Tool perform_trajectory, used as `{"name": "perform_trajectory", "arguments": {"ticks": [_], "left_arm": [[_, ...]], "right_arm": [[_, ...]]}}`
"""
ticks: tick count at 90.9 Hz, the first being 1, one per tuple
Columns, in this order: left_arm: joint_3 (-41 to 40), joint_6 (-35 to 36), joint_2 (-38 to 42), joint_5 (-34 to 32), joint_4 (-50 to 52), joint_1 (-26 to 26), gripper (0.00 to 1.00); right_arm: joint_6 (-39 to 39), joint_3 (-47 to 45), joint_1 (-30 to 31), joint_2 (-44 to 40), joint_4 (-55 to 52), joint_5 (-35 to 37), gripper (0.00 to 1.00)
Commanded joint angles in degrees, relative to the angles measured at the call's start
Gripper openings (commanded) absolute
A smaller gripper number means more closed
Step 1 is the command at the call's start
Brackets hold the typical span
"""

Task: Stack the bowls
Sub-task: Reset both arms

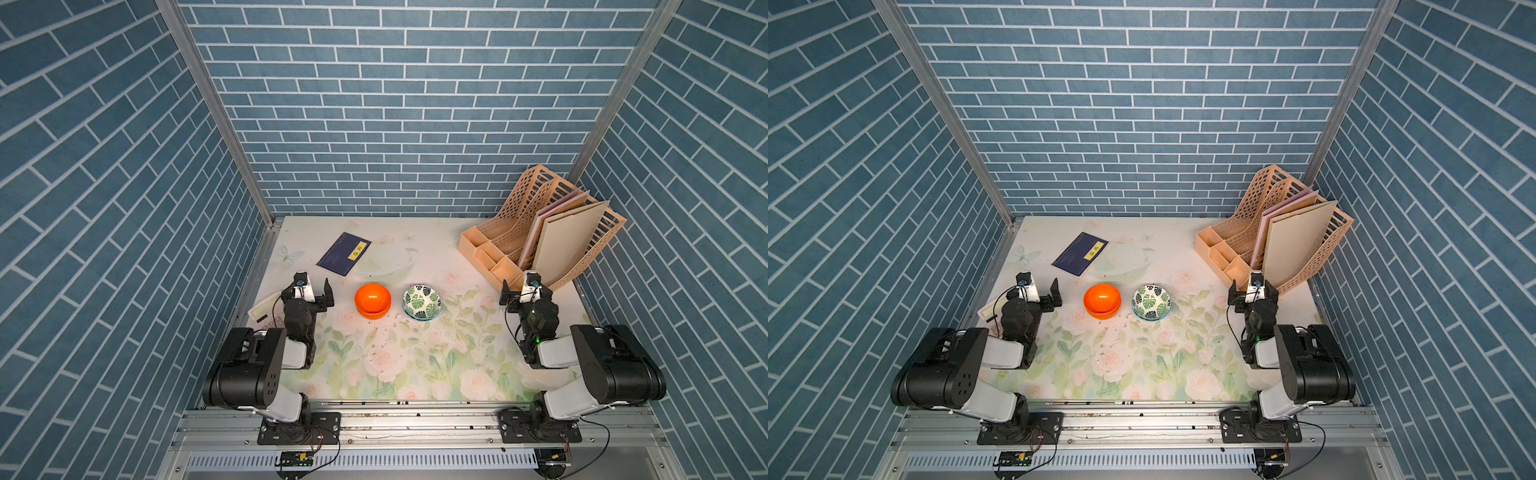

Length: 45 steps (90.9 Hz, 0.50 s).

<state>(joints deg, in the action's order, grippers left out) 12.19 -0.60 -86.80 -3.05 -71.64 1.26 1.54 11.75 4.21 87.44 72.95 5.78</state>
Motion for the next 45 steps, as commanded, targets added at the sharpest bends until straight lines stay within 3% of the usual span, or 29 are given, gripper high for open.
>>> {"name": "perform_trajectory", "arguments": {"ticks": [1,45], "left_arm": [[-0.33,0.42,-0.06,1.02,-2.5,-0.03,1.0],[-0.07,0.42,-0.28,1.38,-2.17,-0.03,1.0]], "right_arm": [[0.79,0.08,-0.16,0.36,2.04,-0.25,1.0],[0.83,0.08,-0.17,0.28,2.11,-0.24,1.0]]}}
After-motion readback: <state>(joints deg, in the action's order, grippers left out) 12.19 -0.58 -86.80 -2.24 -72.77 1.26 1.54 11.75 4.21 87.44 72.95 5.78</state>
